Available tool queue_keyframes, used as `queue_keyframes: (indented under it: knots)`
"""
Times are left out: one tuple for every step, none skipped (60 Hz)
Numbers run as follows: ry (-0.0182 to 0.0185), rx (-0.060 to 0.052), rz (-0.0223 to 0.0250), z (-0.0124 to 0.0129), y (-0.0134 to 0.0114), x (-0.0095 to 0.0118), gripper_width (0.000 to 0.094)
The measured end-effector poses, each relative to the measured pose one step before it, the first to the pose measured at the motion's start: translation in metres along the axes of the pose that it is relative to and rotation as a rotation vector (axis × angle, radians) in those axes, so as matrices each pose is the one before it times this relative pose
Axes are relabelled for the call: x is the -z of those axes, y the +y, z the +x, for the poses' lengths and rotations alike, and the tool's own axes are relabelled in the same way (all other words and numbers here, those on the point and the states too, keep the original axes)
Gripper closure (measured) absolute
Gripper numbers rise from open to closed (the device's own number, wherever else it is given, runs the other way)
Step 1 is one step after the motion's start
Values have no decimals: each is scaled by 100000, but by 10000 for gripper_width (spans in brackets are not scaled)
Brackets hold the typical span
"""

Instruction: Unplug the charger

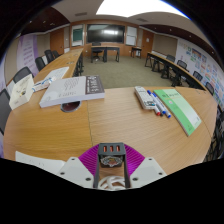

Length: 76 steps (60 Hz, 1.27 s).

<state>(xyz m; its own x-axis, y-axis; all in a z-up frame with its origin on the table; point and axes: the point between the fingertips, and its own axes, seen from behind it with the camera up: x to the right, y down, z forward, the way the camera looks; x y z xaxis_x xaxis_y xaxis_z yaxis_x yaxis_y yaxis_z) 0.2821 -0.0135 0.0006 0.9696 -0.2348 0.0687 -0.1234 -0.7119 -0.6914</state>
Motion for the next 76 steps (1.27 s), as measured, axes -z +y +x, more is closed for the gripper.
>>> queue_keyframes:
  knots:
    - [-268,-116,505,-8,-232,-81,577]
    - [-260,-16,1123,-3,-35,62,568]
    - [-133,283,125,10,72,64,559]
    - [-69,502,-55,16,85,76,551]
    - [-72,501,-34,-4,62,83,538]
    - [-204,492,-292,-11,-9,134,513]
    - [-66,383,29,-20,32,138,475]
    - [-74,404,72,-22,12,148,429]
    - [-242,415,93,-57,15,203,365]
    - [-260,429,236,-71,-32,227,301]
    - [-374,417,398,-91,-37,282,237]
    - [-237,365,480,-47,-60,318,177]
    - [-305,288,558,-83,-64,331,130]
    - [-320,216,599,-93,-57,368,92]
    - [115,153,639,-63,-16,529,67]
    - [-52,158,769,-70,-30,424,70]
    - [229,197,725,-1,-99,513,80]
    - [28,276,865,-54,-68,518,84]
    - [-108,299,795,-100,-56,570,82]
    - [-55,215,753,-83,-56,649,78]
    - [-87,162,801,-117,-67,714,79]
    - [-188,117,921,-137,-87,757,77]
    - [-187,87,1026,-145,-105,801,78]
    - [-168,101,1104,-138,-116,853,79]
    - [-213,112,947,-151,-113,934,79]
    - [-122,123,1333,-180,-119,856,79]
    - [-169,203,896,-124,-117,986,78]
    - [-110,172,990,-153,-88,964,76]
    - [-42,160,899,-170,-79,1022,78]
    - [3,154,904,-134,-80,1014,78]
    - [-41,156,893,-164,-74,1042,77]
    - [-45,100,928,-177,-59,1087,76]
    - [-42,46,932,-187,-73,1091,75]
    - [-68,-8,877,-190,-54,1083,76]
    - [-81,-28,1052,-218,-29,854,77]
    - [-87,18,745,-193,-26,1059,78]
    - [-49,180,555,-169,-22,1113,78]
    - [-88,143,599,-208,0,1027,79]
    - [-69,288,527,-168,27,1007,79]
    - [34,366,376,-125,98,1036,80]
    - [191,357,269,-101,92,957,80]
    - [297,290,256,-85,103,912,80]
    - [334,184,282,-81,92,941,80]
    - [264,131,190,-74,109,897,80]
    - [170,51,364,-177,281,690,82]
    - [103,116,58,-71,-62,1012,83]
    - [33,144,204,-62,36,826,81]
    - [18,111,339,-56,31,794,81]
    - [162,62,328,-29,4,756,81]
    - [314,59,302,8,11,707,81]
    - [341,70,333,53,7,667,83]
    - [279,79,429,55,-6,638,84]
    - [199,66,473,65,-33,603,83]
    - [314,15,602,-30,93,363,83]
    - [169,-79,522,99,-114,504,83]
    - [224,-68,528,-51,29,442,81]
    - [204,-100,453,76,-42,454,83]
    - [187,-136,349,100,-42,425,83]
    - [225,-117,381,106,-30,368,83]
    - [205,-97,421,59,-54,316,84]
    - [100,-78,429,58,-44,307,82]
    - [74,-59,321,63,-41,282,83]
    - [81,-58,269,76,-3,321,82]
    - [90,63,280,68,-21,268,82]
    - [104,187,263,62,-22,237,81]
    - [80,229,323,-58,50,104,81]
    - [33,98,30,74,-49,276,83]
    - [40,27,31,76,-8,214,83]
    - [82,10,78,47,-35,167,84]
    - [149,54,188,72,-48,182,82]
    - [101,81,224,53,-36,103,82]
    - [45,29,218,37,-59,140,81]
    - [36,77,285,5,-58,99,83]
    - [-9,169,246,11,-44,58,85]
    - [-52,127,-8,24,3,101,81]
    - [-130,38,-184,-17,17,61,82]
